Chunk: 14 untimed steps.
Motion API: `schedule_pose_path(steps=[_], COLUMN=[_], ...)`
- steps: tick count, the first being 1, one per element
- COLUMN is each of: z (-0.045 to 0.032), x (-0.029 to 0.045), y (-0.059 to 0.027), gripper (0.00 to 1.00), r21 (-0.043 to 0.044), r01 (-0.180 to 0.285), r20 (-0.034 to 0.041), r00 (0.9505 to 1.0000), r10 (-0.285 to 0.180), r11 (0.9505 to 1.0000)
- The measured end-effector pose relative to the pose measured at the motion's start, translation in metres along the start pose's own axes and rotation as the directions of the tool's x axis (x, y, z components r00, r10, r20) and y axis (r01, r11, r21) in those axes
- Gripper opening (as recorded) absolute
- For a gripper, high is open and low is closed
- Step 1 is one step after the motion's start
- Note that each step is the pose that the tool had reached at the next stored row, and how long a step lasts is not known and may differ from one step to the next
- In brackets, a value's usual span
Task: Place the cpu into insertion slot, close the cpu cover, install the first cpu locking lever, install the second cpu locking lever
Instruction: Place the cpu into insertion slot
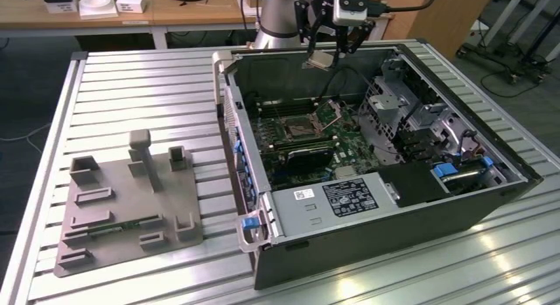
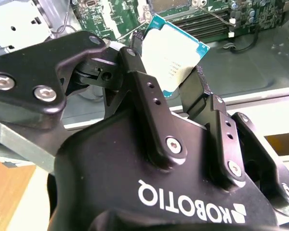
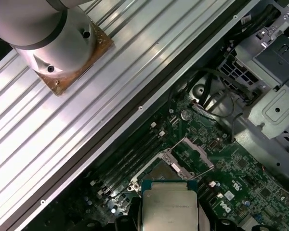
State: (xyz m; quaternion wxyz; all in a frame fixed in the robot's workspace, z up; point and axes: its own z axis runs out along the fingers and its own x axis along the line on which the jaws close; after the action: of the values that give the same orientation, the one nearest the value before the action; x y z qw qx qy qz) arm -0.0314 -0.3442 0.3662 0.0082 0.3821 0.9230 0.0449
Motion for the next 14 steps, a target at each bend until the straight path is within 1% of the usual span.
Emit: schedule_pose_path(steps=[8,14], z=[0.0000,0.0001], x=[0.0000,0.0000], y=[0.0000,0.0000], gripper=[0.54,0.54], r21=[-0.0009,-0.0020], r01=[-0.042,-0.084], r20=[0.0037,0.0074], r00=[0.9991,0.9964], r10=[0.042,0.084], r11=[0.9991,0.9965])
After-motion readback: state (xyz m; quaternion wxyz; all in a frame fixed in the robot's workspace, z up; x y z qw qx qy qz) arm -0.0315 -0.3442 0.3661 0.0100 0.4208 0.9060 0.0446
